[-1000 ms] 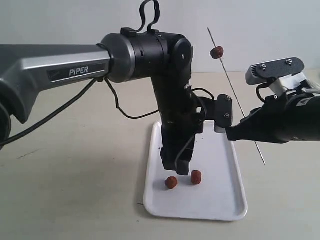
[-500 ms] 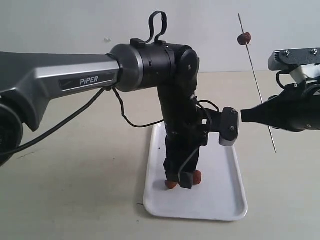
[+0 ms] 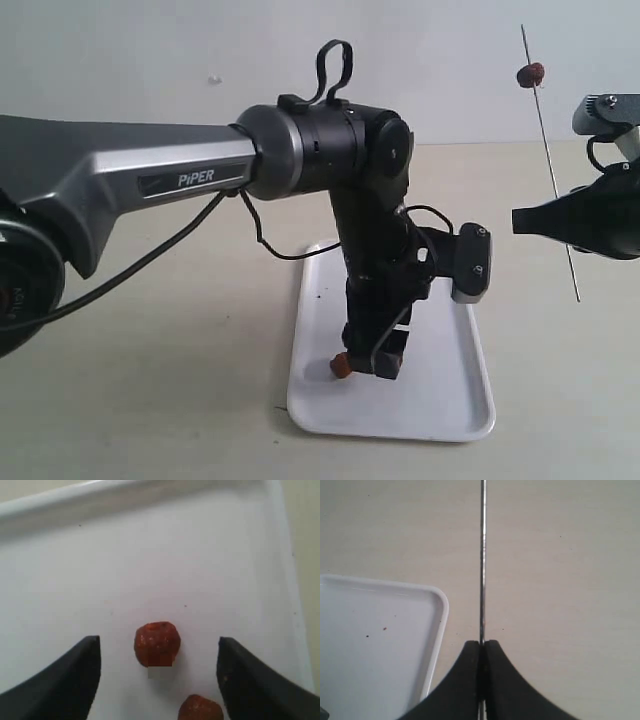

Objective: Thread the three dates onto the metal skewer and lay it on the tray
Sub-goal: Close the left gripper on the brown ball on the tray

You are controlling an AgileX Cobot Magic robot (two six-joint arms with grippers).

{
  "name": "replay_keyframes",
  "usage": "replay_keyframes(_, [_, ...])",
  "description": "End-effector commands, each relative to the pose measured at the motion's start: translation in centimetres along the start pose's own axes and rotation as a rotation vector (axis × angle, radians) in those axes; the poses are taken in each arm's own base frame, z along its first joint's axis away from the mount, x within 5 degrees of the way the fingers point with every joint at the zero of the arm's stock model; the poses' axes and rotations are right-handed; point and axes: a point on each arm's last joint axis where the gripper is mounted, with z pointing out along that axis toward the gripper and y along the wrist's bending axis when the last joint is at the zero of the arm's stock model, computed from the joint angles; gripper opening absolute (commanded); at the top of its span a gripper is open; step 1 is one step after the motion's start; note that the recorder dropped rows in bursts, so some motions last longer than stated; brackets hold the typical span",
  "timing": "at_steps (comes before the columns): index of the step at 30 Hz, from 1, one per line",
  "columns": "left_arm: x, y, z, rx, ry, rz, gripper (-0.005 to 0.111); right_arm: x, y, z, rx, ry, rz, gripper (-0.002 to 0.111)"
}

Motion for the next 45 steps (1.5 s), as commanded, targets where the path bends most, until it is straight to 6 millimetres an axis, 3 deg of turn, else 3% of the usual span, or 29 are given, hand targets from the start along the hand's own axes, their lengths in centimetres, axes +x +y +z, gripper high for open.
replay_keyframes(1, [0.0,0.0,0.7,0.005,0.001,0.004,0.064,-0.3,-0.2,-0.2,0.005,-0.015,0.005,0.000])
replay_keyframes(9, [-0.1,0.1,2.1,-0.002,0.003,0.006,0.064,-0.3,-0.2,-0.2,0.004,-0.013,0.005,0.000])
replay_keyframes(18, [-0.5,0.0,2.2,-0.015,0.011,0.024,0.064,-0.2,-0.1,-0.2,-0.003,-0.001,0.009,0.000])
replay_keyframes(26, [-0.3,-0.2,2.2,0.011,0.036,0.027,0.043,-0.1,-0.1,-0.2,-0.005,0.003,0.009,0.000])
replay_keyframes(45, [-0.2,-0.3,2.2,0.020,0.038,0.026,0.041,-0.1,-0.1,-0.2,-0.007,0.006,0.009,0.000])
